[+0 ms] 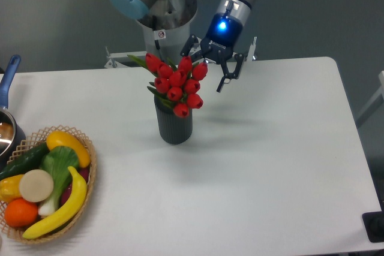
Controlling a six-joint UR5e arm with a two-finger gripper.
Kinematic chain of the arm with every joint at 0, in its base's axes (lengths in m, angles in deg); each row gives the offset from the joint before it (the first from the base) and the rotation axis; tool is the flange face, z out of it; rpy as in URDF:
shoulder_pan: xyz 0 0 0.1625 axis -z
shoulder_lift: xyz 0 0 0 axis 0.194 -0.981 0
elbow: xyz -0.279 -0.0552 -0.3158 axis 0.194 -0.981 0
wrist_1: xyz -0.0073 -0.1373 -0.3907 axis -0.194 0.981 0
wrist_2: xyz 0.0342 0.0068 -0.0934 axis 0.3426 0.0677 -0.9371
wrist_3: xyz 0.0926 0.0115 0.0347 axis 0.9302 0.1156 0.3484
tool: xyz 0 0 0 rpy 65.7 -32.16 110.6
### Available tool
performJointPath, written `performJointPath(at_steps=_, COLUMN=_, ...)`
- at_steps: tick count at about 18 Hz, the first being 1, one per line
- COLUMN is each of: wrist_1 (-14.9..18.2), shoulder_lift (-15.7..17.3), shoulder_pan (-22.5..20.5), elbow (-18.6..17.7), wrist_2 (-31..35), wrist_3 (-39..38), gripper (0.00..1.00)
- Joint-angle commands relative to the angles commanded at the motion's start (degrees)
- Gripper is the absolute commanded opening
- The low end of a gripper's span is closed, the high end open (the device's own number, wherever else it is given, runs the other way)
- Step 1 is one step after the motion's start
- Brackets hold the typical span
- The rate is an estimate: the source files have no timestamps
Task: Pick up the flowers from the vase
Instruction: 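Lower the open gripper around the tulip stems above the black vase, then close the gripper on the tulip stems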
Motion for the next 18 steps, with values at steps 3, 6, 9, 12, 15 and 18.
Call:
performJointPath(at_steps=3, wrist_1=-0.09, shoulder_lift=-0.97, shoulder_pan=0.71, elbow=0.44, wrist_2=-2.72, wrist_3=0.08, gripper=1.0)
performJointPath(at_steps=6, wrist_1=-0.18, shoulder_lift=-2.72, shoulder_pan=0.79, elbow=0.79, wrist_2=-3.43, wrist_3=0.61, gripper=1.0)
performJointPath(at_steps=9, wrist_1=-0.35, shoulder_lift=-4.82, shoulder_pan=2.1, elbow=1.75, wrist_2=-3.52, wrist_3=1.14, gripper=1.0)
performJointPath(at_steps=12, wrist_1=-0.44, shoulder_lift=-7.2, shoulder_pan=4.56, elbow=3.16, wrist_2=-3.52, wrist_3=1.32, gripper=1.0)
performJointPath(at_steps=15, wrist_1=-0.53, shoulder_lift=-7.91, shoulder_pan=5.89, elbow=3.43, wrist_2=-3.52, wrist_3=1.4, gripper=0.99)
performJointPath(at_steps=18, wrist_1=-0.44, shoulder_lift=-8.09, shoulder_pan=5.89, elbow=3.86, wrist_2=-3.43, wrist_3=2.1, gripper=0.71)
